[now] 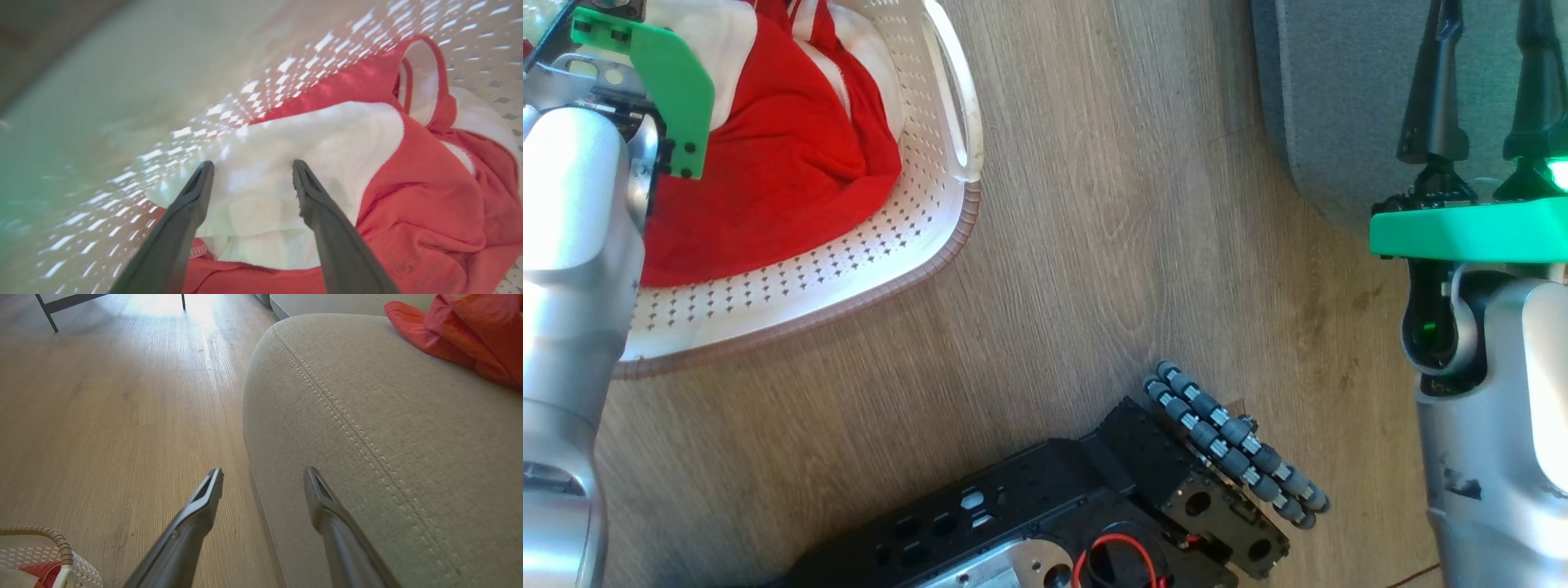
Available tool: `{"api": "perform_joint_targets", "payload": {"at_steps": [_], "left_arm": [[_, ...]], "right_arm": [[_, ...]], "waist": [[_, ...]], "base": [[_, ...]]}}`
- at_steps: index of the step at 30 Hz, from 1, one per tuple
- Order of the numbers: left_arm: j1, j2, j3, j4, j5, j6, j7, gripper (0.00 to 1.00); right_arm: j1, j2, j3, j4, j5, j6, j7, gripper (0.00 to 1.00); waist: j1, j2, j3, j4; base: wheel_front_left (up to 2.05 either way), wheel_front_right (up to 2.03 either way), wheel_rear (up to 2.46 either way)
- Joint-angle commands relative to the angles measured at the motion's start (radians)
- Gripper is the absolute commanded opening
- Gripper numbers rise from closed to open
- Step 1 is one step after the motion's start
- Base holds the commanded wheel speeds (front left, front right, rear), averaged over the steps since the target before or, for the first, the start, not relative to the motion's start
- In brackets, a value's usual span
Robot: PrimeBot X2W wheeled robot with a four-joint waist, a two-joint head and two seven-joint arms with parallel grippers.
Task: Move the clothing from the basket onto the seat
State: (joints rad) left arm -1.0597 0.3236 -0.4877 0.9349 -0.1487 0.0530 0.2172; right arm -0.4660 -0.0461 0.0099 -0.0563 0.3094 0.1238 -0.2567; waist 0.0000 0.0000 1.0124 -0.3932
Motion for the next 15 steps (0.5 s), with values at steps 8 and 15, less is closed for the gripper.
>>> {"api": "perform_joint_targets", "payload": {"at_steps": [8, 15], "left_arm": [[-0.012, 0.013, -0.001, 0.008, 0.0, 0.005, -0.02, 1.0], [-0.02, 0.005, -0.011, 0.031, -0.008, -0.001, -0.04, 0.78]], "right_arm": [[0.043, -0.004, 0.011, -0.032, 0.007, 0.007, -0.005, 1.0], [0.036, -0.004, 0.013, -0.027, 0.009, 0.007, -0.005, 1.0]], "waist": [[0.0, 0.0, 0.011, 0.004], [0.0, 0.0, 0.013, 0.007]], "base": [[0.0, 0.0, 0.0], [0.0, 0.0, 0.0]]}}
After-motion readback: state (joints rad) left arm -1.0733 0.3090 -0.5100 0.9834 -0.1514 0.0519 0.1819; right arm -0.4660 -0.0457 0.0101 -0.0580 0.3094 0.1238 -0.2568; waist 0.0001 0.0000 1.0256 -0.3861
